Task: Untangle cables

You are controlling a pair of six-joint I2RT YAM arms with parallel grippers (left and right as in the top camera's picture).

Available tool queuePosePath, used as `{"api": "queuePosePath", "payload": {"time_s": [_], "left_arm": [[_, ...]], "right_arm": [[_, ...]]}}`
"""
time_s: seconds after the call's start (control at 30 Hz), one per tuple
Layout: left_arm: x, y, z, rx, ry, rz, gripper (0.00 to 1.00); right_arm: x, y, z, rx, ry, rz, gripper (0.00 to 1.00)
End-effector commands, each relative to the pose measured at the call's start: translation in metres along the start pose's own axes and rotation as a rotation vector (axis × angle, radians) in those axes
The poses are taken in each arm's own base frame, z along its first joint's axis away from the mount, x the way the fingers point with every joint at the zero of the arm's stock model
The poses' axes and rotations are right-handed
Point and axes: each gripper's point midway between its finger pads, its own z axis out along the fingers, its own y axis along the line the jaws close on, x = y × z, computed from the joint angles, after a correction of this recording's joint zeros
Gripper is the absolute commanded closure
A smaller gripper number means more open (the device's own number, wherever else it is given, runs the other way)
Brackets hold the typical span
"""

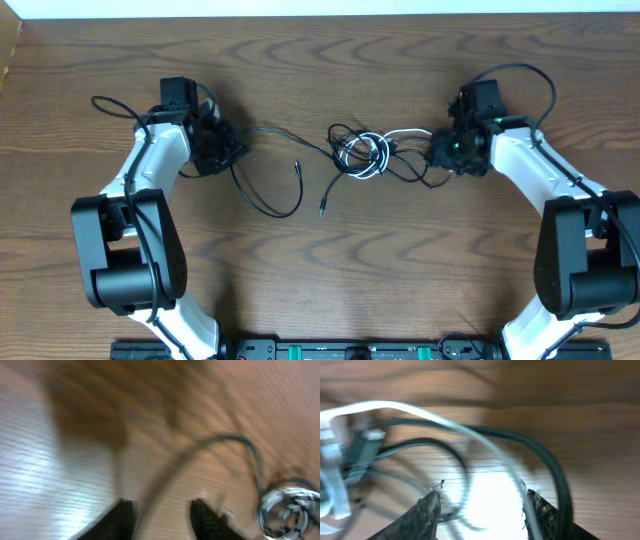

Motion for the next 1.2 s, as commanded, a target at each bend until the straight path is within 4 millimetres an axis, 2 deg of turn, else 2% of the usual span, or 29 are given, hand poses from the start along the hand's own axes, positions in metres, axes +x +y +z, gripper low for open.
{"api": "queuePosePath", "payload": {"time_s": [0.0,0.1,0.2,0.37,0.63,0.77,0.87,1.07,1.17], "left_arm": [[0.013,-0.034,0.001,0.186,0.068,0.160,0.40],[0.023,-0.055,0.000,0.287,0.090,0.268,0.30],[0.034,-0.075,-0.002,0.375,0.111,0.359,0.24],[0.050,-0.098,0.002,0.424,0.141,0.436,0.23],[0.082,-0.133,0.015,0.454,0.181,0.555,0.24],[0.095,-0.145,0.019,0.464,0.197,0.598,0.24],[0.103,-0.154,0.022,0.471,0.206,0.626,0.24],[0.103,-0.152,0.033,0.370,0.182,0.600,0.24],[0.104,-0.152,0.037,0.343,0.173,0.613,0.46]], "right_arm": [[-0.013,0.053,-0.019,-0.263,0.008,-0.057,0.48],[-0.015,0.077,-0.031,-0.395,0.016,-0.086,0.48],[-0.014,0.087,-0.035,-0.456,0.029,-0.084,0.51],[-0.009,0.087,-0.030,-0.420,0.036,-0.091,0.51],[-0.006,0.081,-0.010,-0.206,-0.004,-0.033,0.51],[-0.009,0.085,-0.006,-0.151,-0.042,-0.038,0.55],[-0.010,0.095,-0.004,-0.147,-0.065,-0.047,0.62],[-0.010,0.113,-0.004,-0.172,-0.089,-0.088,0.69],[-0.009,0.115,-0.003,-0.160,-0.098,-0.099,0.73]]}}
